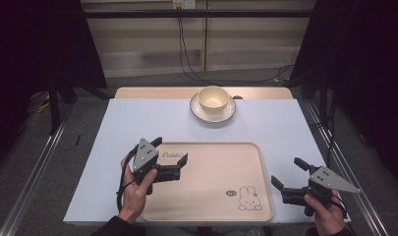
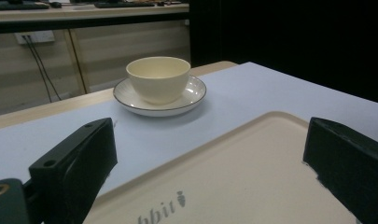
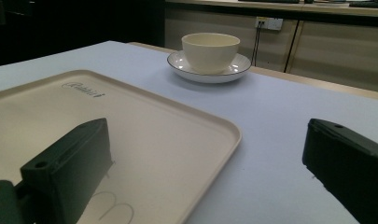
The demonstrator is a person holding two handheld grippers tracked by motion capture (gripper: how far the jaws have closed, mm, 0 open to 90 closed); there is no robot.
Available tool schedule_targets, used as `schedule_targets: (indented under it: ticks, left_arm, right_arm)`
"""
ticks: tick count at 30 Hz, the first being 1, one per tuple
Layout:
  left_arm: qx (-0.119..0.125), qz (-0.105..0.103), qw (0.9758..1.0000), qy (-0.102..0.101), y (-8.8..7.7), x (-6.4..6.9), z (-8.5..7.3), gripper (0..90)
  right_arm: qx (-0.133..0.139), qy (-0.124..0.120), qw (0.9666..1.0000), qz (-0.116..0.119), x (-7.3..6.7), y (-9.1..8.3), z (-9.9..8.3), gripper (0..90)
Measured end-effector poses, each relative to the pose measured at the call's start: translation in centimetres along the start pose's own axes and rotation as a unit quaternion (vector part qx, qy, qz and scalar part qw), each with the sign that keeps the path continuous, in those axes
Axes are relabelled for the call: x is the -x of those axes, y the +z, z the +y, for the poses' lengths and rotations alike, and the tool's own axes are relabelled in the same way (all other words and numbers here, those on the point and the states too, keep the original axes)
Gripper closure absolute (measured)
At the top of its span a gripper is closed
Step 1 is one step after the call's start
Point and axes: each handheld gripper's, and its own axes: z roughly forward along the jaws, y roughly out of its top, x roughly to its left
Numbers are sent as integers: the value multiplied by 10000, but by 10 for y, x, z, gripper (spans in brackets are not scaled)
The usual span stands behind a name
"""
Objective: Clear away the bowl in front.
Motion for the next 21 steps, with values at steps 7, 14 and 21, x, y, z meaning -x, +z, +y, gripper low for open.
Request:
schedule_targets:
  ticks: [7, 14, 21]
  left_arm:
    - [-104, -132, 9999, 9, 26, -1, 8, 24]
    - [-140, -162, 9997, 69, 45, -1, 21, 24]
    - [-239, -178, 9996, -5, 61, -6, 22, 32]
  right_arm:
    - [-10, 24, 10000, 44, 0, 0, 0, 8]
    - [-2, 44, 10000, 63, 0, 0, -1, 8]
    - [27, 30, 10000, 70, 1, 0, -1, 8]
